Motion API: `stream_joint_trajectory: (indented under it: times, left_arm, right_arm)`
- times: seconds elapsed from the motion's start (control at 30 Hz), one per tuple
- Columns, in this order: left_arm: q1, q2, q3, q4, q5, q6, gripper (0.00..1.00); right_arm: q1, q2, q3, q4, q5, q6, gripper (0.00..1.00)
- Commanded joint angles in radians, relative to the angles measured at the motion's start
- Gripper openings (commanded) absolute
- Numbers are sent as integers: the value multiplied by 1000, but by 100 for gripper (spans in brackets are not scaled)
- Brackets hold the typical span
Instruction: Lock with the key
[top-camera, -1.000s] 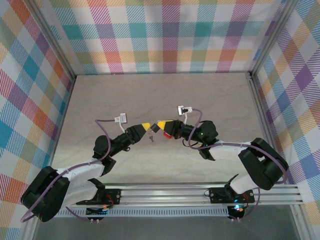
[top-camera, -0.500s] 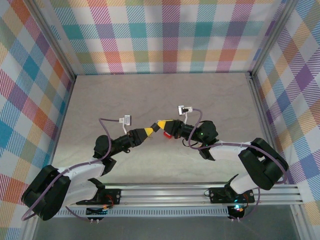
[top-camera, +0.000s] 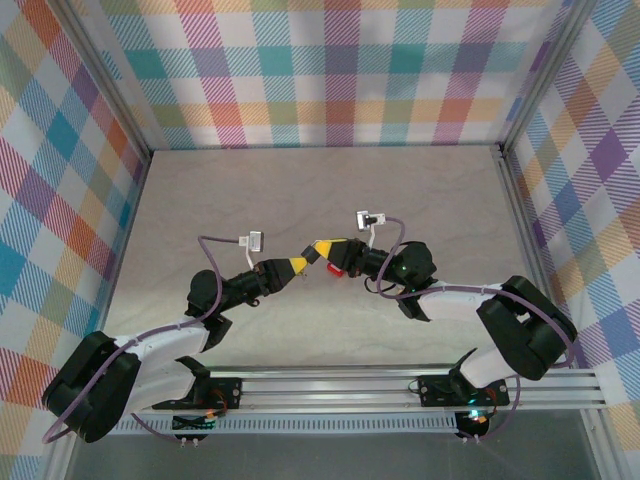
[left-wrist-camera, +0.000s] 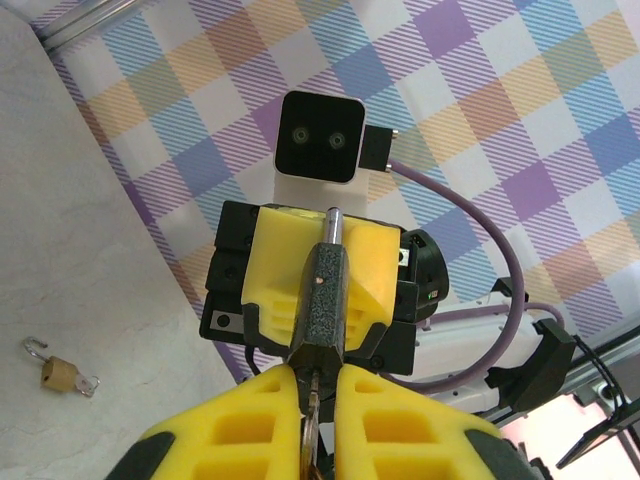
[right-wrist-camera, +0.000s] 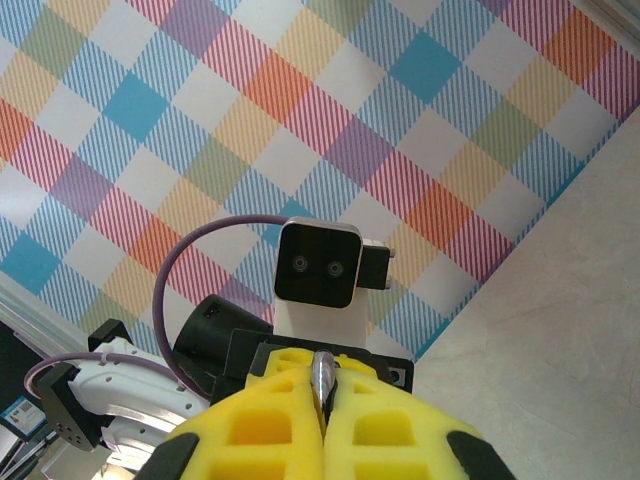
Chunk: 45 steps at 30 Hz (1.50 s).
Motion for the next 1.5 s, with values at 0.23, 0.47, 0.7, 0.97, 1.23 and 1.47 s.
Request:
stream_joint_trajectory:
  times: [0.23,0.47,0.7,0.97,1.23,1.47]
  left_arm:
    - [5,-14,-6,54,16,12,0]
    - [5,-13,-27,90,-12,-10,0]
    - [5,5,-47,101,-42,-33,0]
    - [4,-7,-55,105,-41,-30,0]
    - [4,-39,-76,113,-45,-29,0]
    - [5,-50,-86,91,-58,-18,0]
  right_arm:
    - [5,-14,24,53,41,1,0]
    - [5,-27,2,53,149,-24,0]
    - [5,-34,-3,53,252,-53,0]
    - [0,-36,6,53,277,-73,0]
    - [-42,-59,4,53,259,-63,0]
    - [-74,-77,0,53,238,-54,0]
